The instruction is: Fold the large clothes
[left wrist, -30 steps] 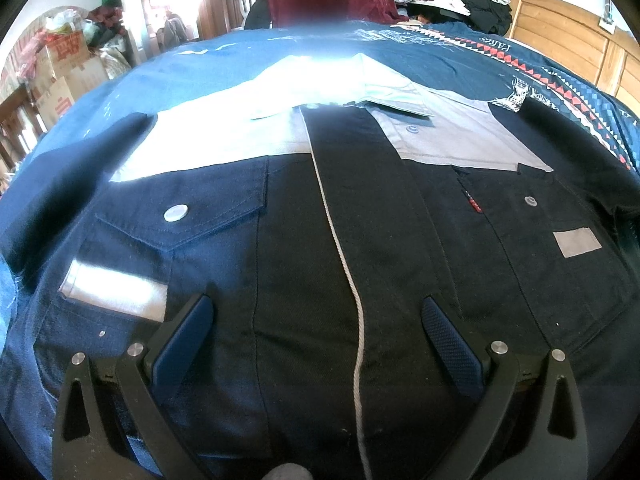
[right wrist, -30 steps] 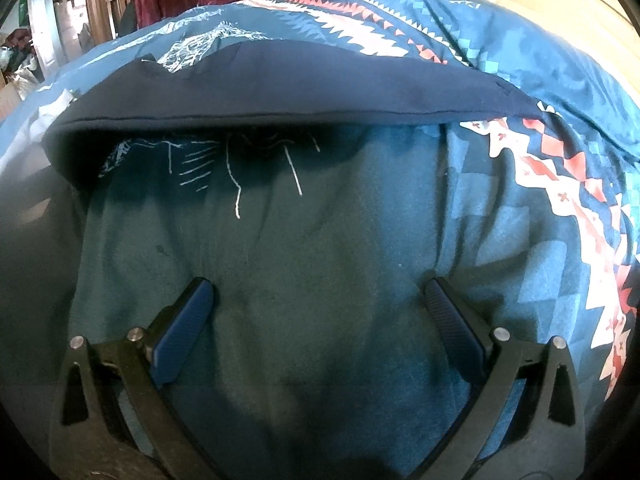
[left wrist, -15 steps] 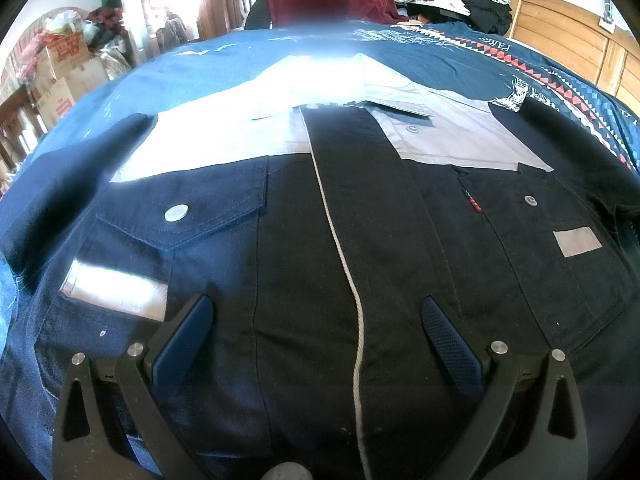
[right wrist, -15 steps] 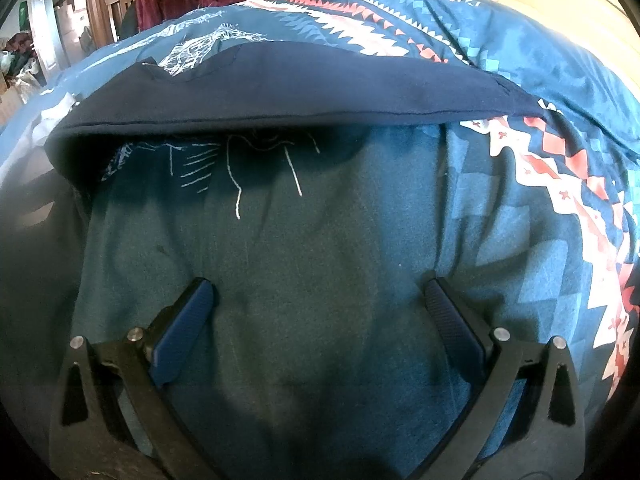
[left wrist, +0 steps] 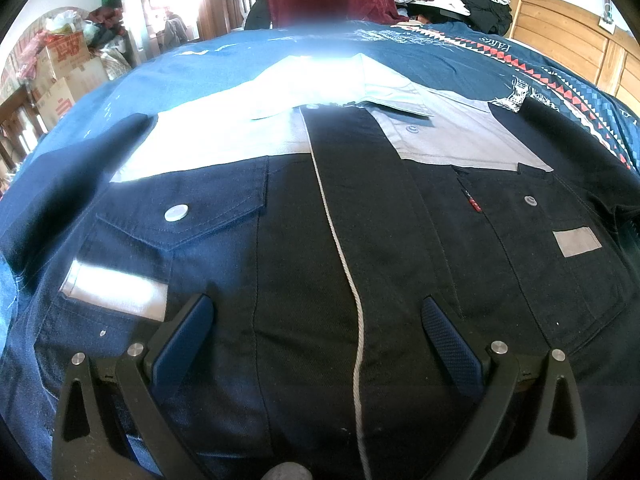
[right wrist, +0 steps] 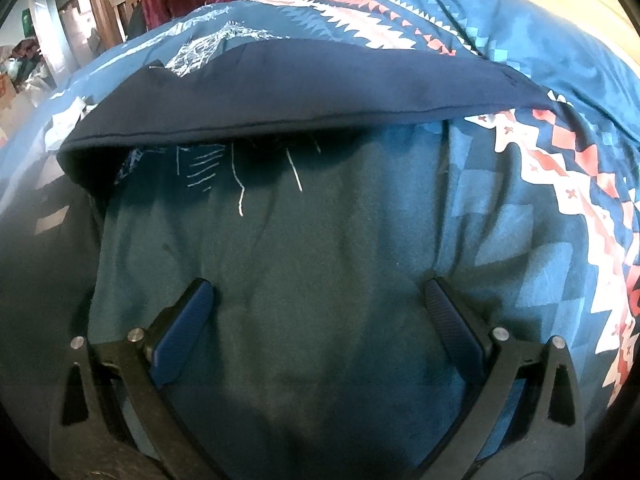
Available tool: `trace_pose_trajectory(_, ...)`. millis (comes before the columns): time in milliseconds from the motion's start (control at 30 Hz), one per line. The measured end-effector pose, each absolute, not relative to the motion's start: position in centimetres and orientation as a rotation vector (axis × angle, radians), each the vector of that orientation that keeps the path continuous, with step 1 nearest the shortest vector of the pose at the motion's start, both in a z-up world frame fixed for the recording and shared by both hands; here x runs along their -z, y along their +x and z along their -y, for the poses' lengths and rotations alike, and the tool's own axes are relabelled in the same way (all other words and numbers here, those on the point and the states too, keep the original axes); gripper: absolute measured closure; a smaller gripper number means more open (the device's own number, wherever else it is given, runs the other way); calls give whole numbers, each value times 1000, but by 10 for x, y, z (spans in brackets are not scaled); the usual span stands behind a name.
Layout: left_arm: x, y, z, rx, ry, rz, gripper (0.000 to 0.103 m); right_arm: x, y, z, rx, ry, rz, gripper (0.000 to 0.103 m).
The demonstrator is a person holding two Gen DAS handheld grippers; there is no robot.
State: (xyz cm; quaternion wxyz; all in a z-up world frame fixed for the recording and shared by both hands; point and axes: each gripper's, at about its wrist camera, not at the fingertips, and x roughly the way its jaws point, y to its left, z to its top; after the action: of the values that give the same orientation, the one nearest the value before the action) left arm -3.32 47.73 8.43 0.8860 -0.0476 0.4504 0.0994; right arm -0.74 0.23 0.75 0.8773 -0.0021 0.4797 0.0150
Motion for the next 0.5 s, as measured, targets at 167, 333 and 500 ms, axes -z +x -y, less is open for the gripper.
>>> trace_pose_trajectory(167, -84, -33, -477, -207, -98, -937, 0, -6, -6, -2, -32, -4, -1003, 0)
trace_pose_trajectory(333, -84, -33, -477, -207, -98, -937, 0, -16, -7, 2, -32, 20, -1002, 0)
trace_pose_trajectory(500, -84, -33, -477, -207, -98, -937, 0, -66, -2, 36, -50, 195, -908, 0)
